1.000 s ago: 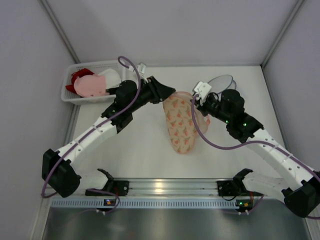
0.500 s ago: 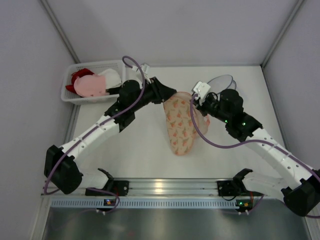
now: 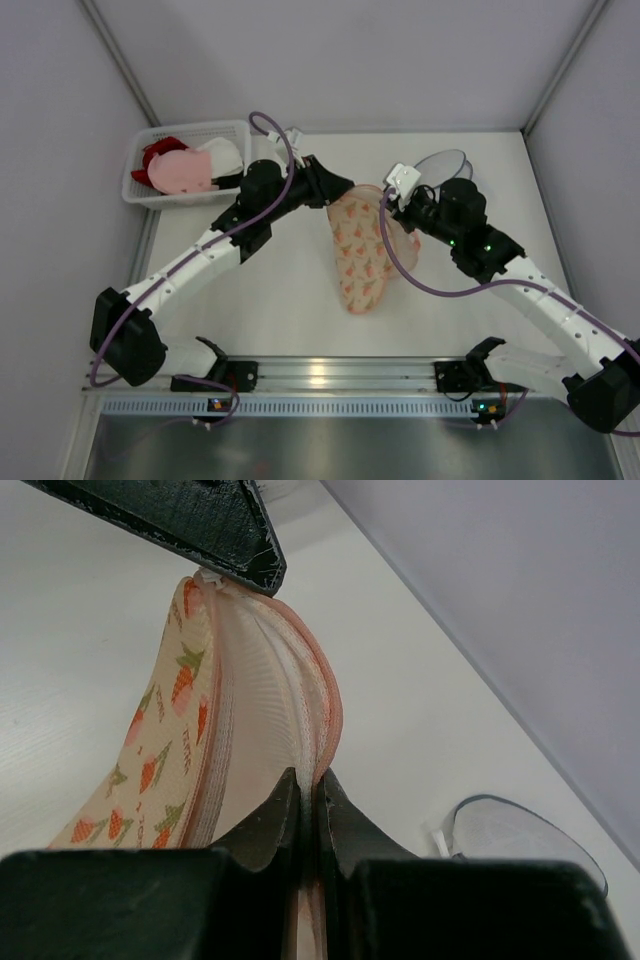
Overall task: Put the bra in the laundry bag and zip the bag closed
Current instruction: Unzip the zipper on the laundry bag.
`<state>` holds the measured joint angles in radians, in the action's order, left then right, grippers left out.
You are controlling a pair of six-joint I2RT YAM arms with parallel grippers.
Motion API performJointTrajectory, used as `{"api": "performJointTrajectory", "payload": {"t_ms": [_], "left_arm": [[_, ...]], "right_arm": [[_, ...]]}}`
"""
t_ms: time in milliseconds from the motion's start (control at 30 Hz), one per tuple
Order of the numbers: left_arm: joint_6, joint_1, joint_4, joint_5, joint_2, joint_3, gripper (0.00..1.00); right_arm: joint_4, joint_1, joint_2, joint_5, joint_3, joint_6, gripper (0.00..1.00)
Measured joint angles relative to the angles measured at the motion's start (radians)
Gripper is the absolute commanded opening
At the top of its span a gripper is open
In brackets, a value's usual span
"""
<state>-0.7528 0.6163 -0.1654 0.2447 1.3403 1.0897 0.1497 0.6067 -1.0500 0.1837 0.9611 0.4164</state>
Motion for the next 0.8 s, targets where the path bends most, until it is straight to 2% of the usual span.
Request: {"api": "performJointTrajectory", "payload": {"t_ms": [133, 167, 367, 500, 800], "left_arm": [[0.01, 0.0, 0.0, 0.001, 0.0, 0.0, 0.13], [0.012, 0.0, 0.0, 0.001, 0.0, 0.0, 0.0], [0.014, 0.001, -0.009, -0.016, 0.008, 0.0, 0.0], [0.016, 0.007, -0.013, -0.079, 0.0, -0.006, 0.0], [0.041, 0.028, -0.026, -0.253, -0.158, -0.109, 0.0]], "right_arm": [[0.0, 0.0, 0.0, 0.0, 0.0, 0.0, 0.0], [0.0, 0.0, 0.0, 0.0, 0.0, 0.0, 0.0], [0.001, 0.0, 0.0, -0.003, 0.0, 0.001, 0.0], [0.0, 0.0, 0.0, -0.006, 0.0, 0.002, 0.0], [-0.019, 0.026, 0.0, -0.021, 0.0, -0.029, 0.0]]}}
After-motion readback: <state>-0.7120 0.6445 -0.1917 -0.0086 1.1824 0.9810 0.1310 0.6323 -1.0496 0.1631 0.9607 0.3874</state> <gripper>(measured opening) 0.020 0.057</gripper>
